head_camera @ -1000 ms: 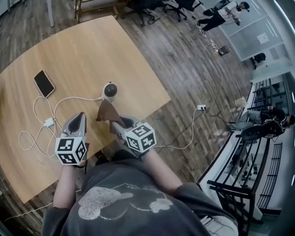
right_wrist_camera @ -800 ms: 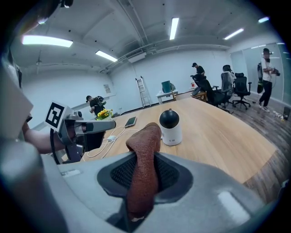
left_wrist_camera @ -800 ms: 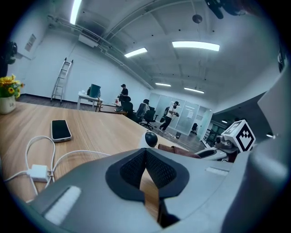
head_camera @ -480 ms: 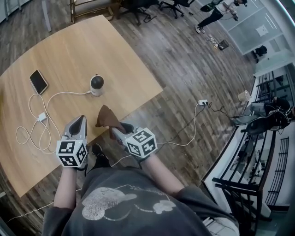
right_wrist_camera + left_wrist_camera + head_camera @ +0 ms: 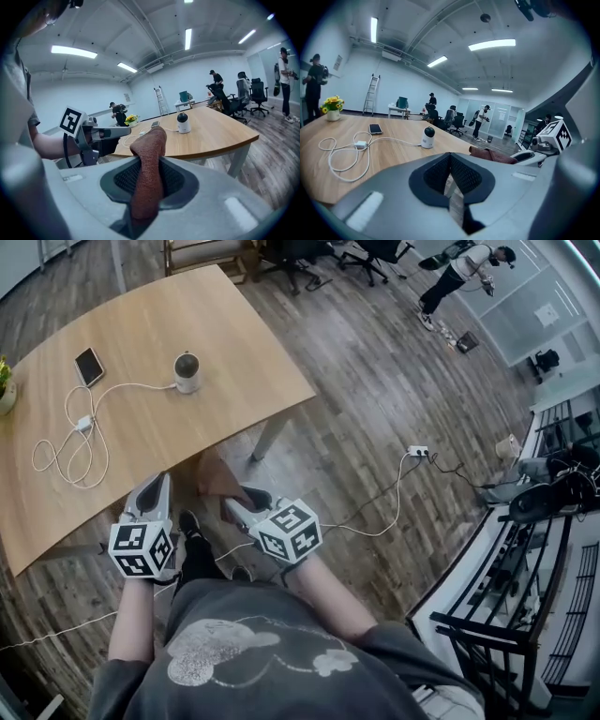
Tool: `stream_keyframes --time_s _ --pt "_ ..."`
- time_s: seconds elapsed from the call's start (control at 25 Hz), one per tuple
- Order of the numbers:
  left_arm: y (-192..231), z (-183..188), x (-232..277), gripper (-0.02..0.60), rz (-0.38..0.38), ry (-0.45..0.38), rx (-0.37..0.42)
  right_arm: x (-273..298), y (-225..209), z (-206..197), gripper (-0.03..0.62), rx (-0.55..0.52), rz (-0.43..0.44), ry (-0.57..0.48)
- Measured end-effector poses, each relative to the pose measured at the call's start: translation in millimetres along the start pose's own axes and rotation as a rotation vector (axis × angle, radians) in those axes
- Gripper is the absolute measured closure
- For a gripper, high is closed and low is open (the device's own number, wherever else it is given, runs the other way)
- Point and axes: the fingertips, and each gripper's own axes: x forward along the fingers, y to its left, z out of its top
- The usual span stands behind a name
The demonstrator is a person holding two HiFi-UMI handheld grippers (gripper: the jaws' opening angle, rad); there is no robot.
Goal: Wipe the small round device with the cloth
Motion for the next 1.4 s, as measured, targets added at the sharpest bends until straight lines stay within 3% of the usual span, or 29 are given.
stream_keyframes --time_s 0.36,0.64,1.4 --pt "-56.7 -16.4 -79.6 0.563 0.066 -0.045 0.021 -58.3 29.6 -42.0 0.514 0.015 0.041 0.015" --pt "-60.8 -10.8 -112.2 0.563 0.098 -0.079 0.027 -72.3 44.0 -31.8 0.514 -0.002 0.052 -0.045" --pt "-70.5 -7.1 -157.4 0.563 -0.069 -0.114 0.011 -77.9 100.9 -45.8 0.516 0.054 -0.067 -0.074"
